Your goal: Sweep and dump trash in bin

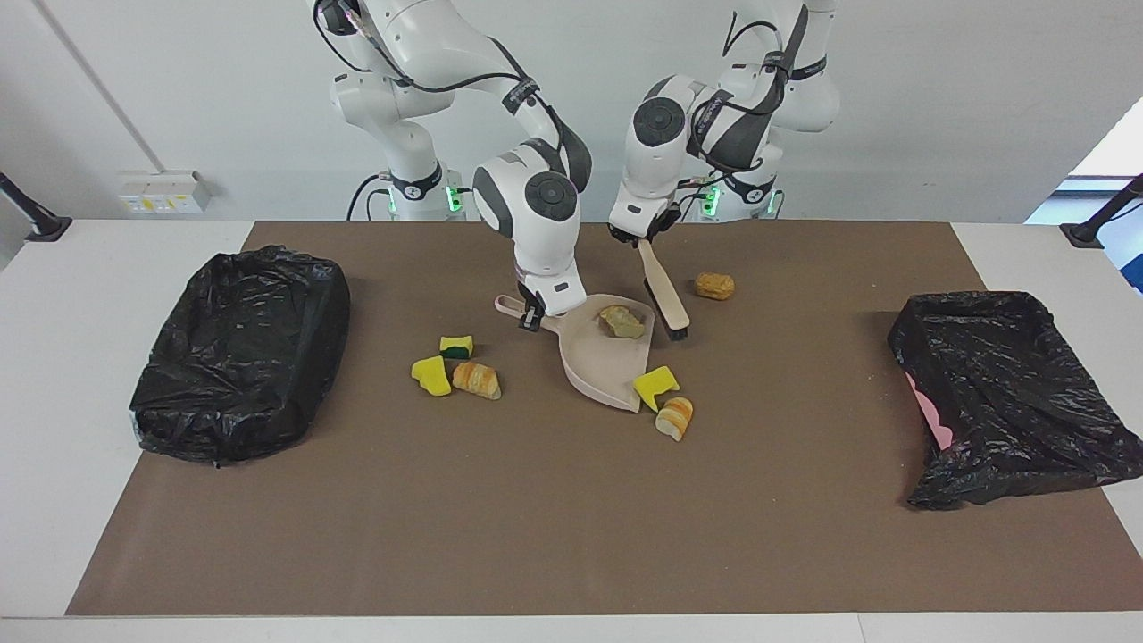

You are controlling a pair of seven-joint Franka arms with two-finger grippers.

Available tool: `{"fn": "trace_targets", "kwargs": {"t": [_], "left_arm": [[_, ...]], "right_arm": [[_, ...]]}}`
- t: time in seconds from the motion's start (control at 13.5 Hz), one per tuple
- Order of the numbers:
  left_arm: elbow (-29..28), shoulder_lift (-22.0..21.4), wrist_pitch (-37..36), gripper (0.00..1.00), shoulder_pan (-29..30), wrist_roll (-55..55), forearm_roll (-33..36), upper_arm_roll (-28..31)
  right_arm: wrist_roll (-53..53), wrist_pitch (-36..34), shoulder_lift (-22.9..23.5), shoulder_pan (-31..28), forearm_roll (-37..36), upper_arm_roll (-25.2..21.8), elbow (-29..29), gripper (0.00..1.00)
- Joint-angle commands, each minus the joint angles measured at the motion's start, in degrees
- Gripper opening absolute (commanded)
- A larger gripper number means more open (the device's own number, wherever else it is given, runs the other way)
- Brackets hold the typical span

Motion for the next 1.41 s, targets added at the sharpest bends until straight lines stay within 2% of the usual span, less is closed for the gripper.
{"fn": "trace_targets", "kwargs": {"t": [0.0, 0.15, 0.44, 0.89, 1.11, 1.33], "left_arm": [[-0.8, -3.0, -9.8, 0.00, -0.6, -6.7, 0.2, 0.6], [-2.8, -4.8, -13.2, 0.00, -0.2, -10.4, 0.2, 0.5], [-6.5, -7.1, -13.7, 0.00, 1.7, -17.8, 0.2, 0.5], [-11.0, -7.9, -6.7, 0.00, 2.4, -23.8, 0.1, 0.6], [-11.2, -5.7, -1.6, 0.00, 2.6, -27.2, -0.1, 0.5], [-12.3, -5.6, 3.0, 0.00, 2.6, -28.1, -0.6, 0.5]], "right_arm": [[1.8, 1.8, 0.0, -0.4, -0.2, 0.4, -1.0, 0.00], [2.2, 2.0, 0.1, -0.4, -0.2, 0.4, -1.5, 0.00], [2.6, 2.1, 0.1, -0.4, -0.2, 0.4, -1.6, 0.00], [2.6, 2.1, 0.0, -0.4, -0.2, 0.4, -1.6, 0.00], [2.9, 1.8, 0.0, -0.4, -0.1, 0.4, -1.6, 0.00], [7.0, 0.9, -0.2, -0.4, 0.2, 0.4, -2.0, 0.00]]}}
